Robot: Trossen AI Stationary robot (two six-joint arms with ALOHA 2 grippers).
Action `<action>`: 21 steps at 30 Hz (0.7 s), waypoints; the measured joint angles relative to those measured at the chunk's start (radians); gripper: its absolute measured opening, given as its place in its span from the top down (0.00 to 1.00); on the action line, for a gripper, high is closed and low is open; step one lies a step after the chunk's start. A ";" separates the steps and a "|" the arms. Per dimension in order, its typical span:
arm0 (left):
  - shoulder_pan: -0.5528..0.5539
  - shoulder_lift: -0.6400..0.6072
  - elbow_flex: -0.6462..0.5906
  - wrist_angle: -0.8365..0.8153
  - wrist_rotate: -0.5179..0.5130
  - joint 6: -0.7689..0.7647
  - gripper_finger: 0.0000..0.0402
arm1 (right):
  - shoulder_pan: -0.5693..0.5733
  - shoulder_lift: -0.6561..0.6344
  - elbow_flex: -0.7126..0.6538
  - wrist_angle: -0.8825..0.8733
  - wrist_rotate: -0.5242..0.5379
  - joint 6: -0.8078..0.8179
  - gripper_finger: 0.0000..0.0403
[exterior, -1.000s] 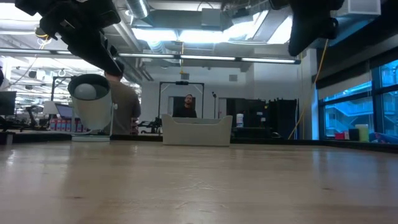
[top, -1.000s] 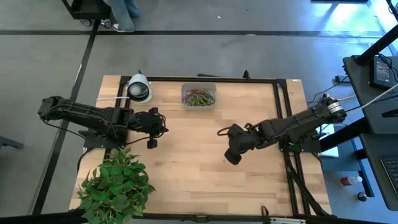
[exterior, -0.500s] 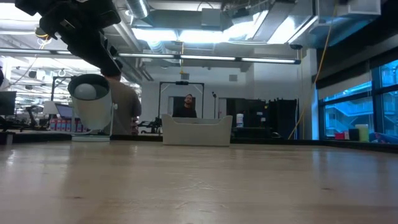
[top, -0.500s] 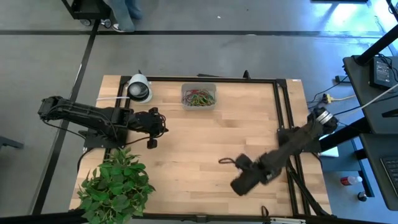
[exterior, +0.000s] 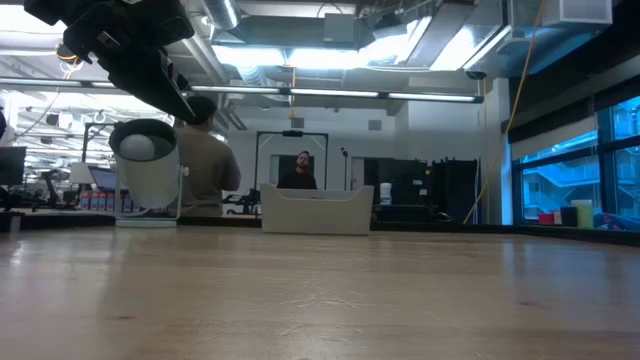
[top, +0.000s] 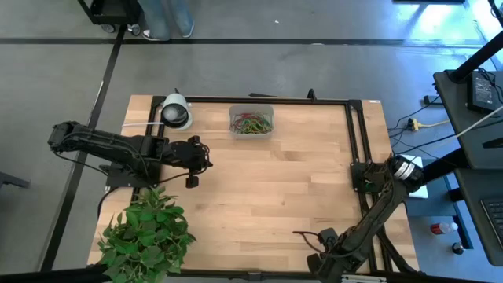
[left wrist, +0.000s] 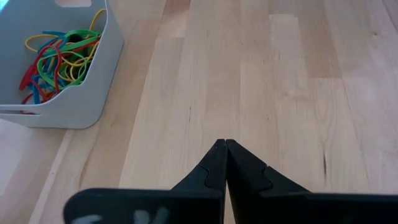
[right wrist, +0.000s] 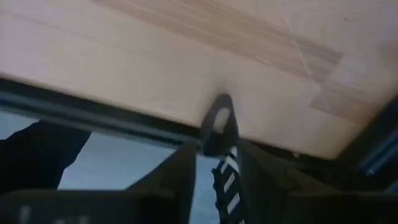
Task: Pick and place rubber bands into bin
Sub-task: Put the black rubber band into the white bin
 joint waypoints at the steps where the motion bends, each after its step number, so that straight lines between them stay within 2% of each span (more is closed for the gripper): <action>1: 0.000 0.000 0.000 0.000 0.001 0.000 1.00 | 0.001 0.012 0.000 0.009 0.000 0.000 0.65; 7: 0.000 0.000 0.000 -0.003 0.025 0.000 1.00 | 0.028 0.100 0.000 0.078 -0.011 -0.004 0.49; 11: 0.000 0.000 0.000 -0.003 0.030 0.000 1.00 | 0.048 0.168 0.000 0.102 -0.070 -0.004 0.47; 14: 0.000 0.000 0.000 -0.003 0.030 0.000 1.00 | 0.047 0.201 0.005 0.150 -0.088 -0.010 0.56; 19: 0.000 0.000 0.000 -0.003 0.030 0.015 1.00 | 0.021 0.207 0.005 0.159 -0.082 -0.026 0.94; 21: 0.000 0.000 0.000 -0.003 0.030 0.026 1.00 | -0.004 0.191 0.001 0.148 -0.060 -0.055 0.96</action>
